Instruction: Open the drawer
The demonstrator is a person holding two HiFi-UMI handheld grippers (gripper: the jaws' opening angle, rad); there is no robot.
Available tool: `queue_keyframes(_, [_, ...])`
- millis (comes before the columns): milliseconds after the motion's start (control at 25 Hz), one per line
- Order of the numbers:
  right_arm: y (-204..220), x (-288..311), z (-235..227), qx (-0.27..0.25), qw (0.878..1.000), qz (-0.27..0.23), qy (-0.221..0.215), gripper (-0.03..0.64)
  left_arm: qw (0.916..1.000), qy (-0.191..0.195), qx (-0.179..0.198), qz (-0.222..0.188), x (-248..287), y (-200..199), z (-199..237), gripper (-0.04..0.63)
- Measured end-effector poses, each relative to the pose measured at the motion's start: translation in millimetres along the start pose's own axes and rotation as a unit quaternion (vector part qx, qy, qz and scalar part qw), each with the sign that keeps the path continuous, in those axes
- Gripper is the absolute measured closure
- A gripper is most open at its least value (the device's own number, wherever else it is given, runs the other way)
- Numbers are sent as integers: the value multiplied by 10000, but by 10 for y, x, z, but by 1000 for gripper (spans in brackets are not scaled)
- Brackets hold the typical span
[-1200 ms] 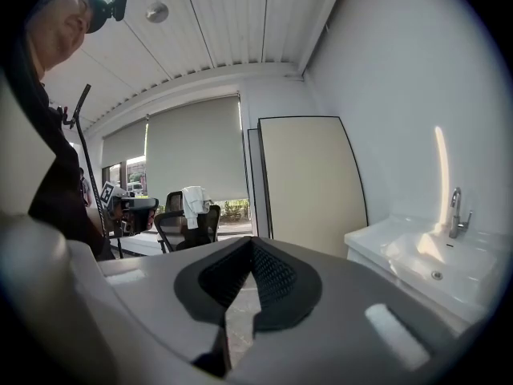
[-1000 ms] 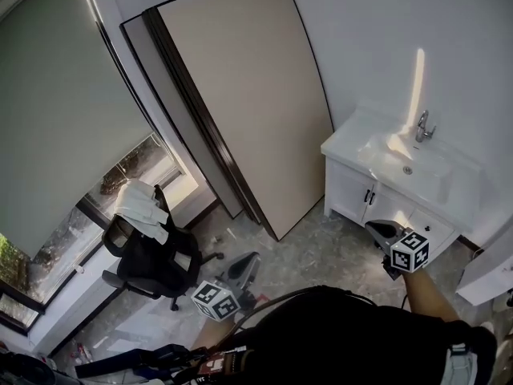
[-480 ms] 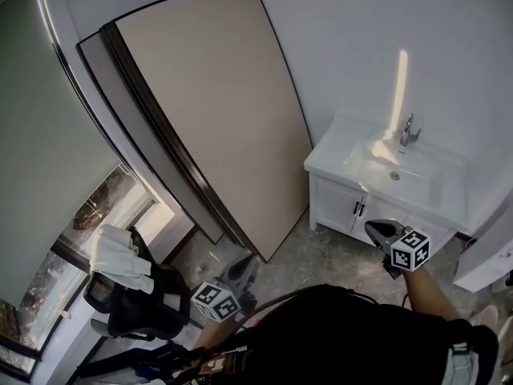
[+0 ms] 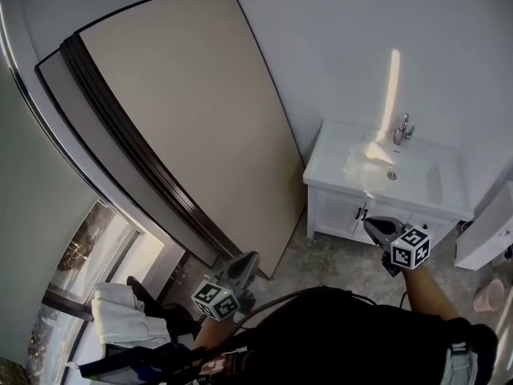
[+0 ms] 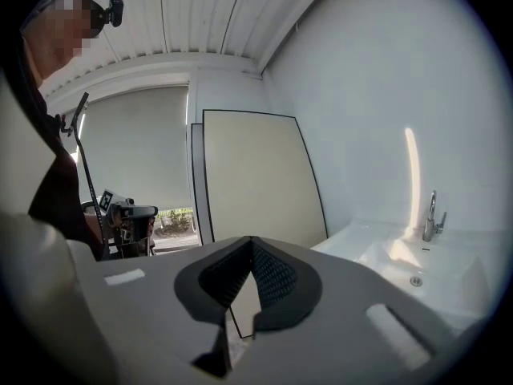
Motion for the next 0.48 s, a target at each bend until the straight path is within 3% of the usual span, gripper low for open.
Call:
queue_keyframes(200, [-85,336,-76,28,9997,181,140,615,9996,141,-236,96,204,51,412,604])
queue_keyframes(480, [-225,789,-798,247,9993,260,119,615,9987,40,-431,274,847,184,813,604])
Point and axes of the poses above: the fingertips, and each gripper's own axes: x forward along the fingers, z to its left, y out of its underside, the point moved 8 cm from there along -x, backward along the fingers, and after that the axes turned 8 degrees about x, right-handed, at the moved point
